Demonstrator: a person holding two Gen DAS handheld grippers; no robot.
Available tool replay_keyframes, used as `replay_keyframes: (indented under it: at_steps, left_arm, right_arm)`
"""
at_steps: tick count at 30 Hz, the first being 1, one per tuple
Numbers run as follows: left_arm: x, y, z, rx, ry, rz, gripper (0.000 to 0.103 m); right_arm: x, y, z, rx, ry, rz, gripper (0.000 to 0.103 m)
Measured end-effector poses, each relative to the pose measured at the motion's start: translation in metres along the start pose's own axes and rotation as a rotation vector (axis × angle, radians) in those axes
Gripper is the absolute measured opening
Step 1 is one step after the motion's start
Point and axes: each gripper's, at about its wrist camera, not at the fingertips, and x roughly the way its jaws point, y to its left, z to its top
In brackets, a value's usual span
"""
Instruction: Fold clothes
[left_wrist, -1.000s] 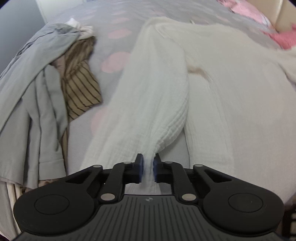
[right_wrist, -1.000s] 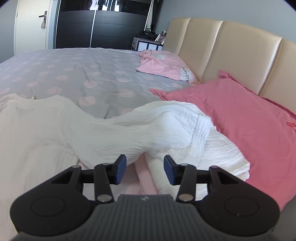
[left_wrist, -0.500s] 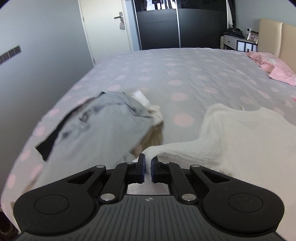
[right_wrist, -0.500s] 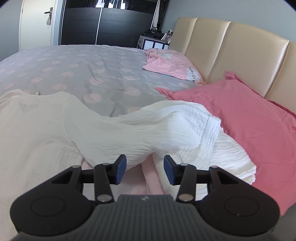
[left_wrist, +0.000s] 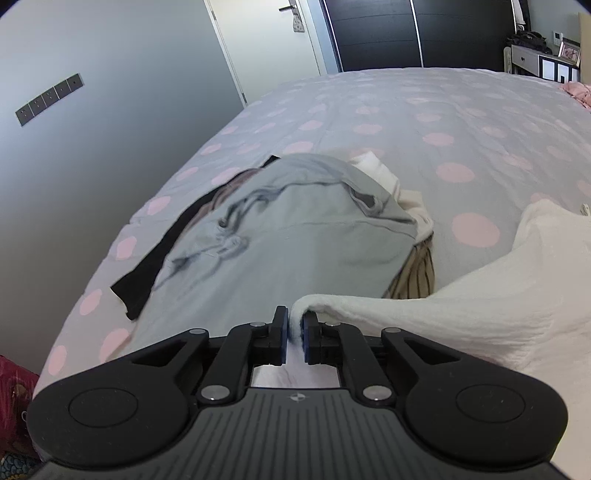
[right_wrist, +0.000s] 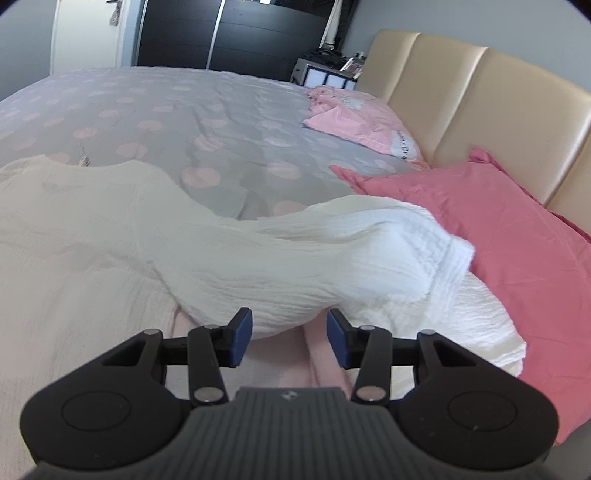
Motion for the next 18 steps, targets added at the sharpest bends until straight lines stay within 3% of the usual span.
replay_keyframes:
  at_steps: [4,6,8,12,18]
  left_arm:
    - [-0.01,-0.012,-0.01,0.034,-0.017,-0.002,0.031]
    - [-0.023,-0.02,-0.022,0.07,-0.051,-0.004,0.049]
    - [-0.037,-0.027,-0.035,0.108,-0.085,-0.007,0.051]
    - [-0.062,-0.046,-0.058,0.152,-0.052,-0.197,0.051]
    - [-0.09,-0.075,-0.109,0.282,0.127,-0.525,0.051]
  right_arm:
    - [0.005,0.012,-0.004,-0.035,0.025,0.066,0.048]
    - [0.008,0.018,-0.009,-0.036,0.06,0.126,0.048]
    - [0.01,0.025,-0.018,-0.042,0.104,0.191,0.048]
    - [0.01,0.039,-0.041,-0.097,0.184,0.284,0.048]
    - [0.002,0.044,-0.08,-0.122,0.33,0.375,0.048]
